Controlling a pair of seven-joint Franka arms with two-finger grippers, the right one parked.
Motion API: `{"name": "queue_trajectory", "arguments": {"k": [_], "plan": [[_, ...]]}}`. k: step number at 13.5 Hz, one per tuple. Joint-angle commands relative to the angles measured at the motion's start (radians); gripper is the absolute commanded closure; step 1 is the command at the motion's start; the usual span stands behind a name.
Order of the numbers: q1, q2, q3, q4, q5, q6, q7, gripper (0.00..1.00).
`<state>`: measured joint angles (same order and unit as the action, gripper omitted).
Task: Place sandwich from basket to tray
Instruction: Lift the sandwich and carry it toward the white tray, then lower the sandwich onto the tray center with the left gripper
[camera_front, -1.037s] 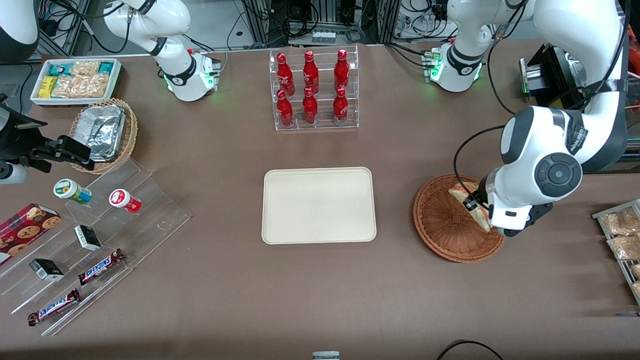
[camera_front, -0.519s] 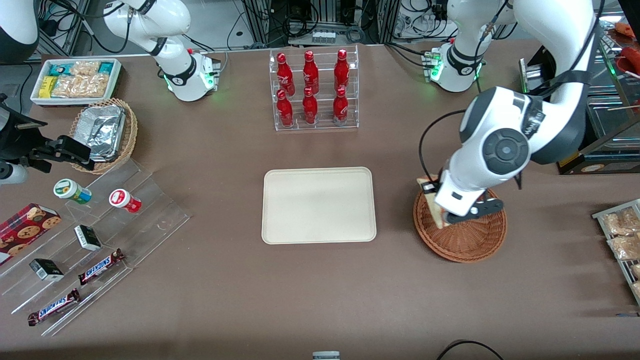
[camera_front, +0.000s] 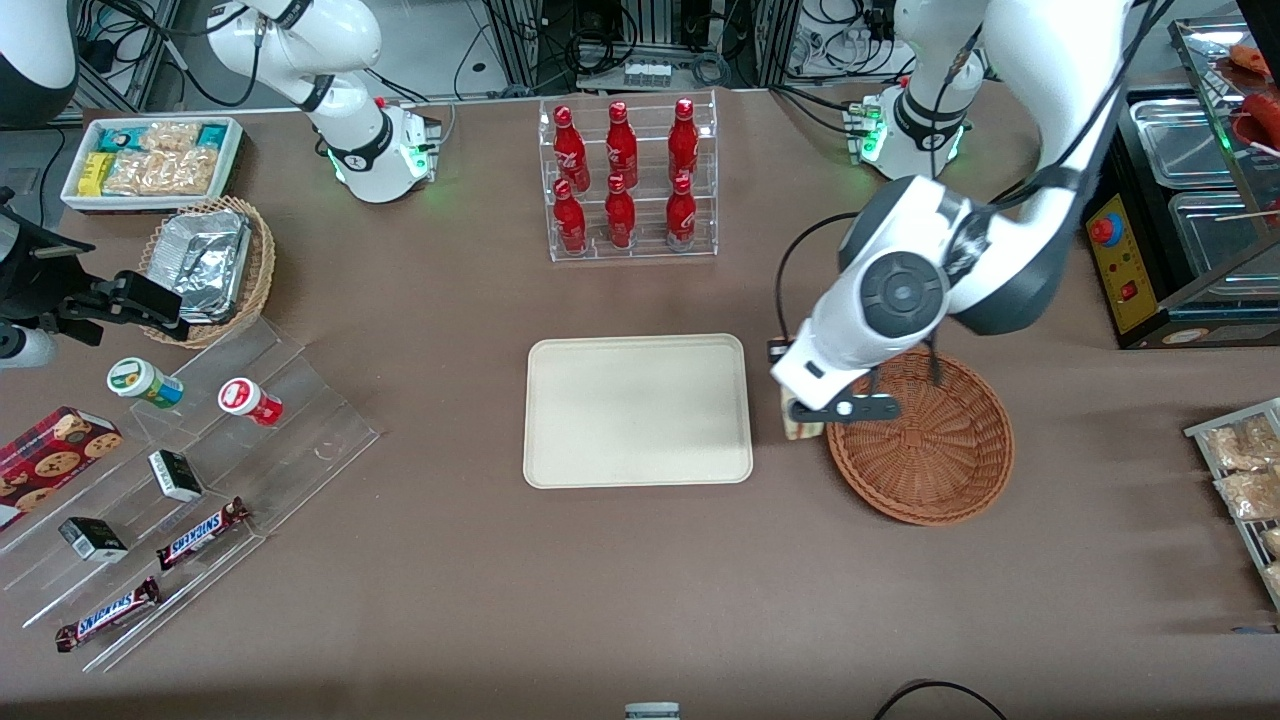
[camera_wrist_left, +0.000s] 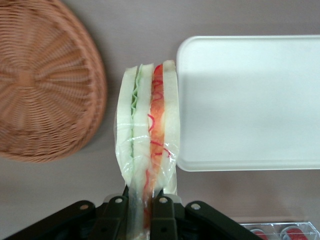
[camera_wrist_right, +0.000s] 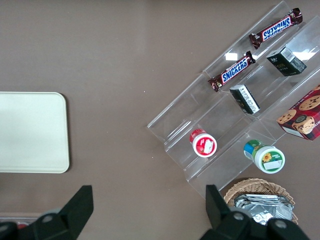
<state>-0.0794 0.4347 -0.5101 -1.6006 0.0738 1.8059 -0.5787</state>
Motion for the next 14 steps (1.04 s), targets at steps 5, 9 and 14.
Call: {"name": "queue_trajectory", "arguments": {"k": [5, 9, 14], "plan": [[-0.141, 0.169, 0.008, 0.068, 0.107, 0.085, -0.084, 1.0], [-0.204, 0.295, 0.008, 0.197, 0.15, 0.087, -0.182, 1.0], [-0.255, 0.392, 0.012, 0.295, 0.185, 0.089, -0.227, 1.0]]}}
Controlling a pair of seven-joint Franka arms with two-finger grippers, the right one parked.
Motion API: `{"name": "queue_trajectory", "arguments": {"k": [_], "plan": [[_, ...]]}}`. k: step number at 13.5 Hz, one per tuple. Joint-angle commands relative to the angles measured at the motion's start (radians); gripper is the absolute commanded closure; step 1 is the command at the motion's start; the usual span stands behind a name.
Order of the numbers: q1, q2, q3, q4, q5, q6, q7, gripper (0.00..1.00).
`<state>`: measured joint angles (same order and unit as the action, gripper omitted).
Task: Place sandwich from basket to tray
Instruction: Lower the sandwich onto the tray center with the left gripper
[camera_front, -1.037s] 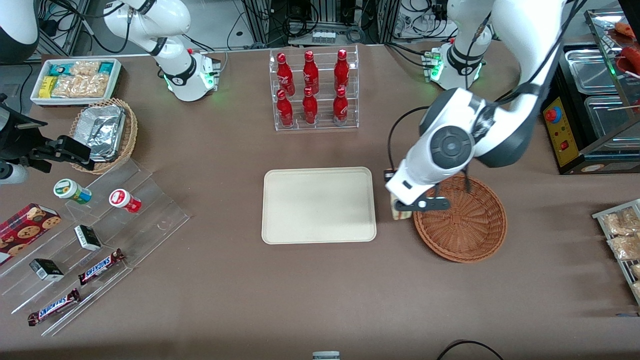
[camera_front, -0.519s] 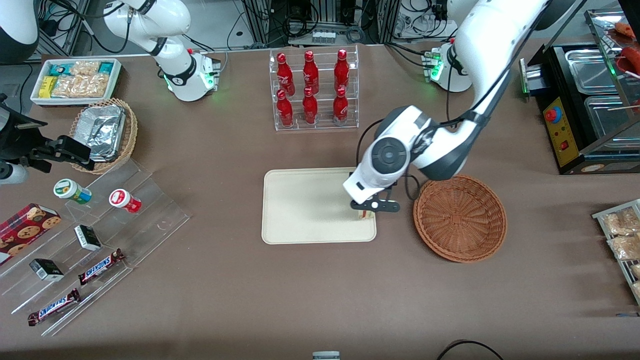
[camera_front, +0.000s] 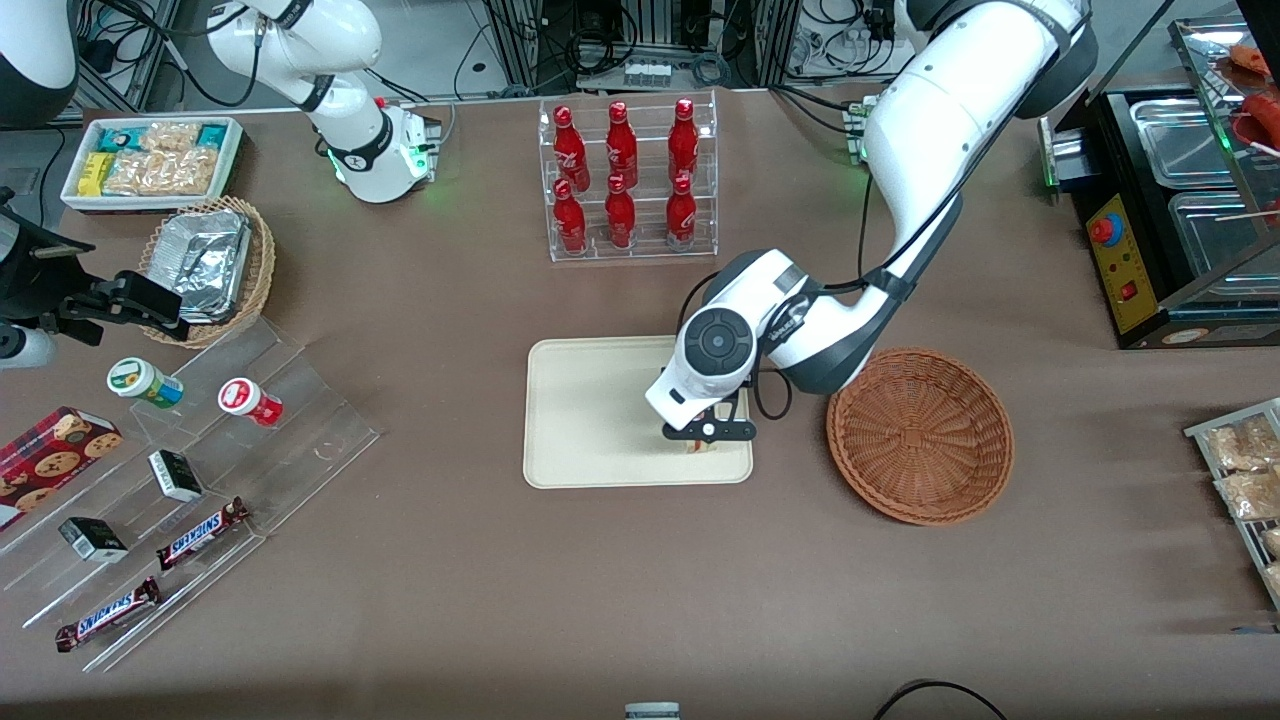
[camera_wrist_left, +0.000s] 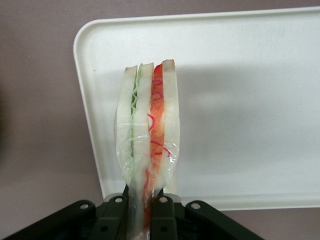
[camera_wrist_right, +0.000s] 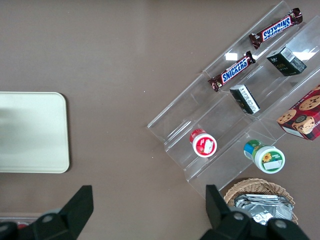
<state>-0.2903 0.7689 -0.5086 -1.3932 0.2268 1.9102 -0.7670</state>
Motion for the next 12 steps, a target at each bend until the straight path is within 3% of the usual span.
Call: {"name": "queue_trajectory", "arguments": {"k": [1, 9, 10, 12], "plan": [[-0.047, 0.072, 0.009, 0.094, 0.046, -0.016, -0.041, 1.0], [-0.076, 0.116, 0.01, 0.091, 0.101, 0.035, -0.086, 1.0], [-0.078, 0.116, 0.01, 0.091, 0.101, 0.035, -0.087, 0.93], [-0.079, 0.118, 0.01, 0.089, 0.112, 0.033, -0.086, 0.43]]}}
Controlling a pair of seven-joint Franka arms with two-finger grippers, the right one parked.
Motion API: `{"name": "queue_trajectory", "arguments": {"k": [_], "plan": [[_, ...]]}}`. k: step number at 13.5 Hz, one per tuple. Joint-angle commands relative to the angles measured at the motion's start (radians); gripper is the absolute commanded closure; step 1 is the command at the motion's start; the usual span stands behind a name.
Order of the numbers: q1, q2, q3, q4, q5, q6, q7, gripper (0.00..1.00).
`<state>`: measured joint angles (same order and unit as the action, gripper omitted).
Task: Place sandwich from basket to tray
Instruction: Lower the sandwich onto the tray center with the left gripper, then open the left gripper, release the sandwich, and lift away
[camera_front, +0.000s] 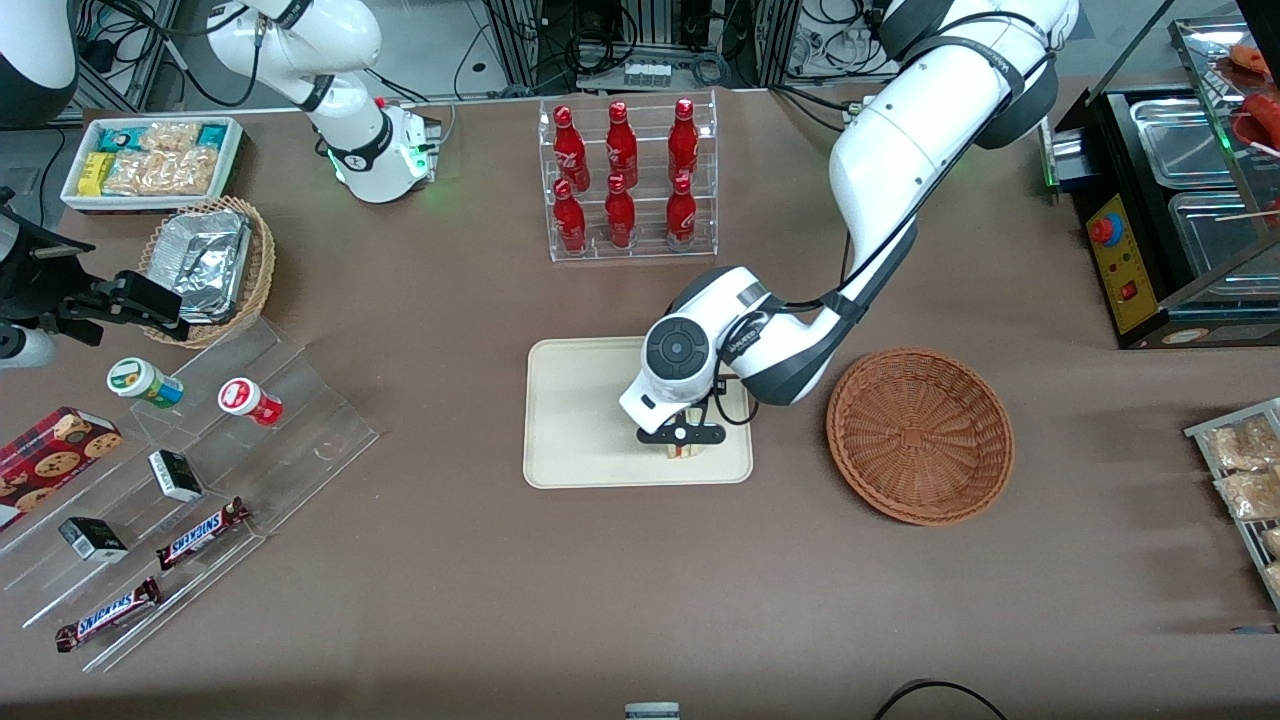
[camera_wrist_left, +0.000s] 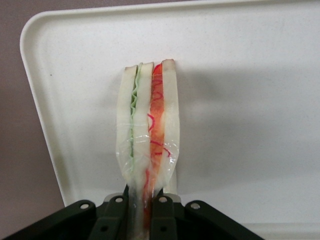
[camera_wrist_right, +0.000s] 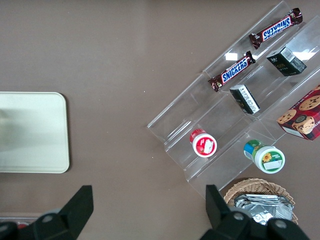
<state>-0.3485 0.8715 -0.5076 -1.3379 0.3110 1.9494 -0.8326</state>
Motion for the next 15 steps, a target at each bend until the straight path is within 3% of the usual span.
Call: {"name": "queue_trajectory", "arguments": {"k": [1, 2, 15], "plan": [[-0.021, 0.02, 0.009, 0.034, 0.046, -0.006, -0.019, 0.15], [-0.021, 0.021, 0.009, 0.034, 0.051, -0.006, -0.022, 0.01], [-0.006, -0.043, 0.009, 0.062, 0.06, -0.063, -0.102, 0.0]]}}
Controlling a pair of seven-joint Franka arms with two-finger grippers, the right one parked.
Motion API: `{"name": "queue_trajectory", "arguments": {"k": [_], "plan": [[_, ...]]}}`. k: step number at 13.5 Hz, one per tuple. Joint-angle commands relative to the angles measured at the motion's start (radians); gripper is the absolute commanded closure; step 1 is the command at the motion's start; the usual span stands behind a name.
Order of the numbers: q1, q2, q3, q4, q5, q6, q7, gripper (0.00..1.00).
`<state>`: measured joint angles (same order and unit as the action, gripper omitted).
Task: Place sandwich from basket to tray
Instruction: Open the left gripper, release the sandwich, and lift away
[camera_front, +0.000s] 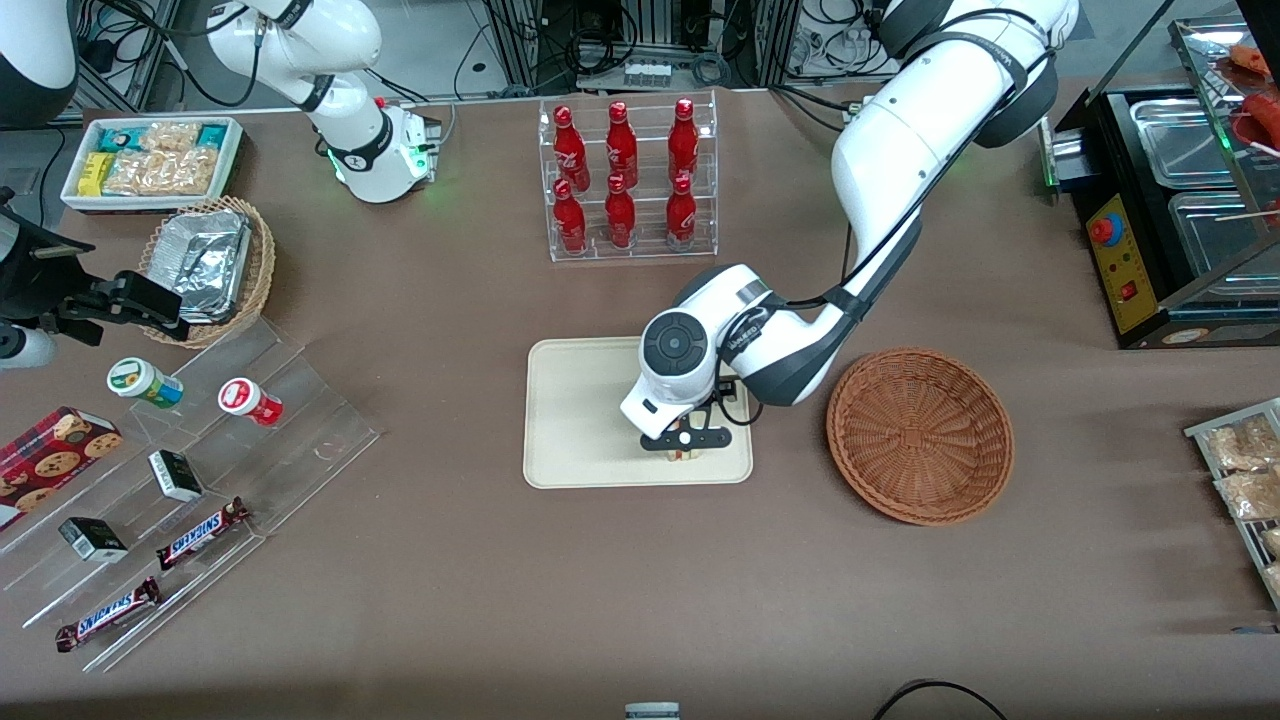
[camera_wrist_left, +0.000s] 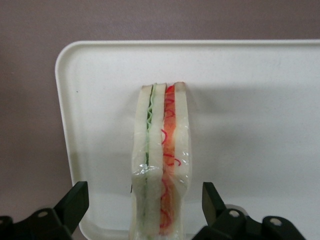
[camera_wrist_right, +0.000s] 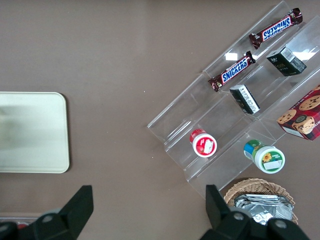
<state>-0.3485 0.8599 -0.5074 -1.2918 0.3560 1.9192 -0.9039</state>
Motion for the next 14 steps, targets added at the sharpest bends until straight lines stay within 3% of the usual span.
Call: {"name": "queue_trajectory", "arguments": {"k": [1, 6, 11, 14], "plan": [[-0.004, -0.038, 0.01, 0.029, 0.015, -0.035, -0.038, 0.0], [-0.001, -0.058, 0.085, 0.17, -0.049, -0.187, -0.012, 0.0], [-0.004, -0.194, 0.291, 0.18, -0.283, -0.256, 0.15, 0.0], [-0.003, -0.271, 0.384, 0.175, -0.344, -0.337, 0.246, 0.0]]}}
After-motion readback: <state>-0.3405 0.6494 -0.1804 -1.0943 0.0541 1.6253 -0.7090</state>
